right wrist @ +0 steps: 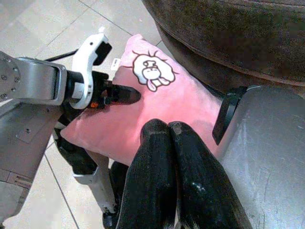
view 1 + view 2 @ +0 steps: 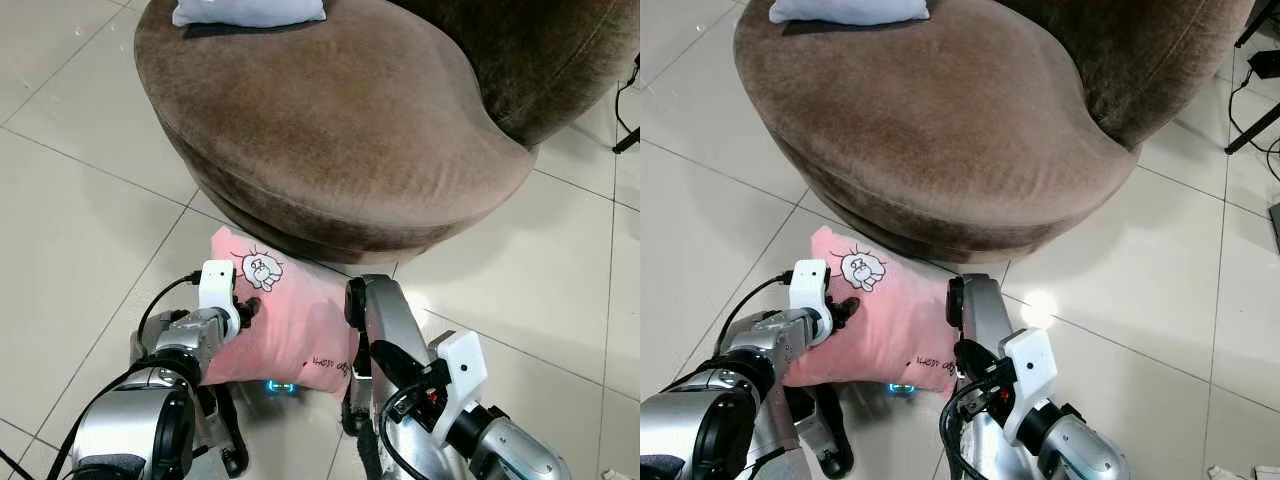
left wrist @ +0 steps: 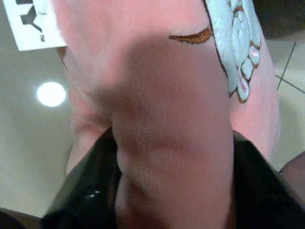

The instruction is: Move the pillow to the sofa from floor

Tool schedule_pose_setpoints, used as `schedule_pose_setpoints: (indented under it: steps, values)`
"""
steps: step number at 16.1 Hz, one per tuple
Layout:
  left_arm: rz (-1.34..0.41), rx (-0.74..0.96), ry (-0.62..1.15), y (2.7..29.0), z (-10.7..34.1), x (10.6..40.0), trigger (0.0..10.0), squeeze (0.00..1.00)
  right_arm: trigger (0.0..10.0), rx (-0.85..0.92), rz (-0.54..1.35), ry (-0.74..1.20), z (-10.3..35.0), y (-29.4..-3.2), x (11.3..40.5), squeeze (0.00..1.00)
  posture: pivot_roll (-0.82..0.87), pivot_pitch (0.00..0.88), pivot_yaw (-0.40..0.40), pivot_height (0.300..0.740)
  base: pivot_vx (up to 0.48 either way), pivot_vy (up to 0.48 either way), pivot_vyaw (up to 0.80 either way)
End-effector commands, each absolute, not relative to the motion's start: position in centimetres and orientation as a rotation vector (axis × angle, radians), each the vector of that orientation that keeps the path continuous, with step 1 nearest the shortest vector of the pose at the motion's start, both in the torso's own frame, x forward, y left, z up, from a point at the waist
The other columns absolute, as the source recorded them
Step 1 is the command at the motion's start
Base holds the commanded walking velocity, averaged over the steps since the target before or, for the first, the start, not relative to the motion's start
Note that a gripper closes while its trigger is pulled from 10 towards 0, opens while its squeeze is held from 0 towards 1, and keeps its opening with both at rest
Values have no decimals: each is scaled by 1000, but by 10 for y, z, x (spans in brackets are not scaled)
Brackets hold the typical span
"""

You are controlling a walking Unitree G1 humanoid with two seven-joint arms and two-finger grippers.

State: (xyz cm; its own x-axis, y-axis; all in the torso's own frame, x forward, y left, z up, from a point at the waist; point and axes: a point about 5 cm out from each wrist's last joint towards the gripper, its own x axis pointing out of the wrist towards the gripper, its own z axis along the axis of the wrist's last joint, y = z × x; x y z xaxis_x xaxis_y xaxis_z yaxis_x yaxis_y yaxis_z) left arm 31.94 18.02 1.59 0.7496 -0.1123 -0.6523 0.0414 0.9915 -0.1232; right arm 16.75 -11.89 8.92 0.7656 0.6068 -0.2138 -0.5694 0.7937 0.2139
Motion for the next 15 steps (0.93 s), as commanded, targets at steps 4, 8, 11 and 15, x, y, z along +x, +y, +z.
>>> schedule_pose_setpoints:
  steps: [4,8,11,15]
  values:
    - [-94,-119,764,175,8,312,0,0,10000,137,651,305,86,-122,166,0,-297,339,-122,461,0,0,0]
    - [-99,-126,764,175,7,312,0,0,10000,138,645,275,89,-121,170,0,-295,334,-121,461,0,0,0]
    - [-108,-127,766,174,8,312,0,0,10000,143,653,267,90,-121,171,0,-293,331,-120,461,0,0,0]
    - [-114,-124,768,173,7,312,0,0,10000,146,657,267,90,-121,171,0,-292,329,-122,461,0,0,0]
